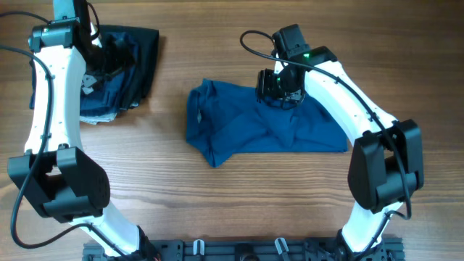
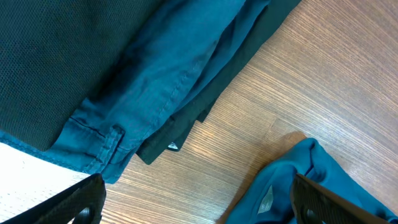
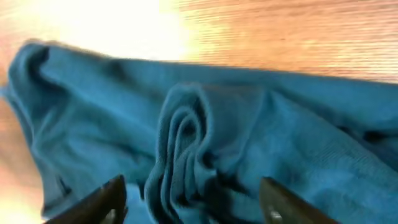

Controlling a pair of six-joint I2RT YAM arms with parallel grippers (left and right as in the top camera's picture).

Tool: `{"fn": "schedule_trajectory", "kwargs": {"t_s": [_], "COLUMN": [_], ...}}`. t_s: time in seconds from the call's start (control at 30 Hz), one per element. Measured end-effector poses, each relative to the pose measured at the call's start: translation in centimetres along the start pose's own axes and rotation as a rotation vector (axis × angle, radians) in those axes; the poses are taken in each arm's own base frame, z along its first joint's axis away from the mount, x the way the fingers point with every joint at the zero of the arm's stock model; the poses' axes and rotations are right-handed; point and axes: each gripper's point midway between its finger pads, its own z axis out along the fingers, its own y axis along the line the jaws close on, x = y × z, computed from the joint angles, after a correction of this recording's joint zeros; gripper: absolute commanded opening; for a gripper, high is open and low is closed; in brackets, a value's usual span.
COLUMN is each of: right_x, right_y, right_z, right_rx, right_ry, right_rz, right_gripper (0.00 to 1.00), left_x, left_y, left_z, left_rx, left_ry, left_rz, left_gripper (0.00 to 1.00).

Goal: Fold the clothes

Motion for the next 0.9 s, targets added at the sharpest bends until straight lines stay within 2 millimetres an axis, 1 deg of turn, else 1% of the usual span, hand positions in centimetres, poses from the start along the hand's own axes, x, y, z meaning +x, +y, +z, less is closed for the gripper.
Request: {"fn": "schedule_trajectory", "kwargs": {"t_s": [0.07, 0.13, 0.2, 0.23, 0.27, 0.33, 0.4, 0.43, 0.47, 0.5, 0.53, 0.6, 0.7, 0.73, 0.83, 0.9], "right_x": [0.4, 0.4, 0.1, -0.1, -0.3, -0.6, -0.6, -0.6, -0.4, -0.2, 0.0, 1.1, 3.5, 4.0, 5.1, 5.8], "right_y": [-0.4, -1.2, -2.4, -3.1, -3.8, -5.4, -6.8, -7.1, -7.3, -7.4, -7.4, -7.4, -7.3, -7.2, -6.6, -5.6], "right_z": [-0.3, -1.0, -2.4, -3.4, -4.3, -6.3, -7.5, -7.6, -7.4, -6.9, -6.3, -4.9, -2.3, -1.7, 0.0, 0.6], "right_rx": [-0.002, 0.006, 0.015, 0.019, 0.024, 0.038, 0.053, 0.057, 0.060, 0.060, 0.059, 0.054, 0.051, 0.050, 0.039, 0.006], "right_ry": [0.025, 0.033, 0.021, 0.008, -0.001, -0.024, -0.030, -0.031, -0.027, -0.024, -0.020, 0.005, 0.061, 0.069, 0.076, 0.090], "right_rz": [-0.021, -0.026, -0.010, 0.003, 0.017, 0.054, 0.084, 0.092, 0.092, 0.086, 0.081, 0.077, 0.086, 0.085, 0.081, 0.073], "right_gripper": [0.73, 0.73, 0.72, 0.71, 0.68, 0.60, 0.43, 0.29, 0.15, 0.05, 0.04, 0.04, 0.04, 0.04, 0.04, 0.04], "left_x": [0.0, 0.0, -0.1, -0.1, -0.1, -0.1, -0.1, -0.1, -0.1, -0.1, -0.1, -0.1, 0.0, -0.1, 0.0, -0.1], "left_y": [0.0, 0.0, 0.0, 0.0, 0.0, 0.0, 0.0, 0.0, 0.0, 0.0, 0.0, 0.0, 0.0, 0.0, 0.0, 0.0], "left_z": [0.0, 0.0, 0.0, 0.0, 0.0, 0.0, 0.0, 0.0, 0.0, 0.0, 0.0, 0.0, 0.0, 0.0, 0.0, 0.0], "left_rx": [0.000, 0.001, 0.001, 0.001, 0.001, 0.001, 0.001, 0.001, 0.001, 0.001, 0.001, 0.001, 0.001, 0.001, 0.001, 0.001], "left_ry": [0.000, -0.002, -0.002, -0.002, -0.002, -0.002, -0.002, -0.002, -0.002, -0.002, -0.002, -0.003, -0.002, -0.002, -0.002, -0.002], "left_rz": [0.000, 0.000, 0.000, 0.000, 0.000, 0.000, 0.000, 0.000, 0.000, 0.000, 0.000, 0.000, 0.000, 0.000, 0.000, 0.000], "left_gripper": [0.95, 0.95, 0.95, 0.95, 0.95, 0.95, 0.95, 0.95, 0.95, 0.95, 0.95, 0.95, 0.95, 0.95, 0.95, 0.95]}}
